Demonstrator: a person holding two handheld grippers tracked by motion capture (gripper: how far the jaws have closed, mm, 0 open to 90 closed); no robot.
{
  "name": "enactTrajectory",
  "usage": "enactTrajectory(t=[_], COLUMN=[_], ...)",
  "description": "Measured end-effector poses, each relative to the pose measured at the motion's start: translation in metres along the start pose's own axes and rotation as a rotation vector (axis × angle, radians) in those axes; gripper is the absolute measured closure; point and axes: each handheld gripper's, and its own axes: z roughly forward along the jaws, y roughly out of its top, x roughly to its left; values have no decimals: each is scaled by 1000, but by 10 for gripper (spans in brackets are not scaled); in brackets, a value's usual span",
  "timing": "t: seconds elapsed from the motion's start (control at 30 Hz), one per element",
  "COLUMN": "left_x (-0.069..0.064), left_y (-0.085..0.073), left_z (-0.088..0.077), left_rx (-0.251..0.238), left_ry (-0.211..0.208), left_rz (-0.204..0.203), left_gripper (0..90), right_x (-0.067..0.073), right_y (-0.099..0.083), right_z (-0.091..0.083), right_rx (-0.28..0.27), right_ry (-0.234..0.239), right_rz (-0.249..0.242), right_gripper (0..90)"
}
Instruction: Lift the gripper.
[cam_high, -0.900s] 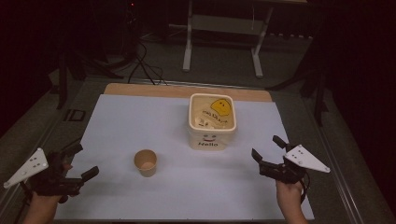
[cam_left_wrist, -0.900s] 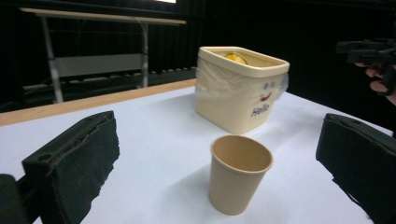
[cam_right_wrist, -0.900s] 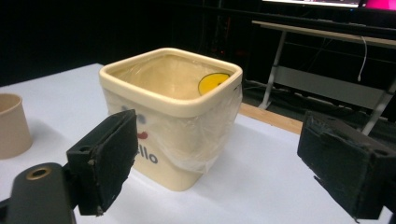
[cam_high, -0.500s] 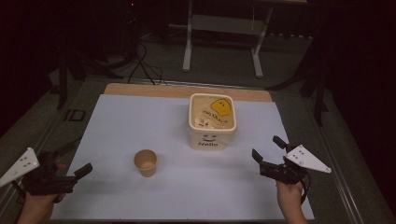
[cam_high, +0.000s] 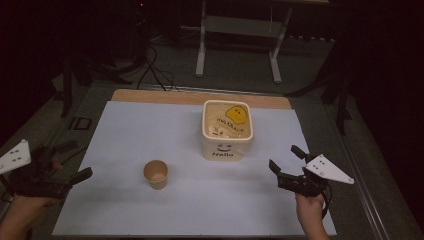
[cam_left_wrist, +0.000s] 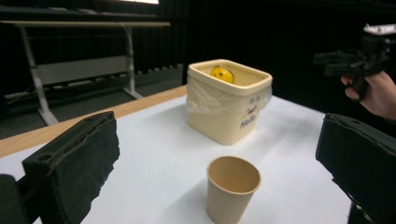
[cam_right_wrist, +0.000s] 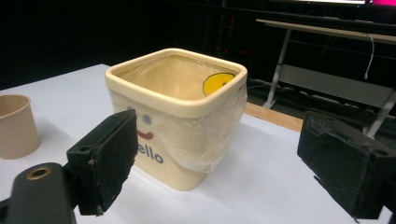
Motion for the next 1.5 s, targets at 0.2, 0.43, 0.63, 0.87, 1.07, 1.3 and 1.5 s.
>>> enactTrajectory(t=[0.2, 0.43, 0.63, 0.87, 1.07, 1.3, 1.5], left_x=[-8, -17, -24, -31, -38, -46, -51], left_y=[20, 40, 50, 56, 59, 60, 56], left_z=[15, 29, 42, 56, 67, 83, 97], left_rx=[82, 164, 237, 307, 366, 435, 526], left_ry=[-68, -131, -156, -193, -211, -247, -270], left_rz=[47, 91, 132, 179, 213, 256, 295], left_gripper=[2, 9, 12, 12, 12, 19, 30], right_x=[0, 0, 1, 2, 1, 3, 3], right_y=[0, 0, 0, 0, -1, -1, -1], right_z=[0, 0, 0, 1, 1, 2, 2], right_rx=[-1, -3, 1, 6, 9, 9, 9], right_ry=[5, 12, 18, 28, 29, 28, 30], right_rz=[2, 1, -2, -4, -6, -11, -10], right_gripper=[124, 124, 124, 124, 124, 124, 124])
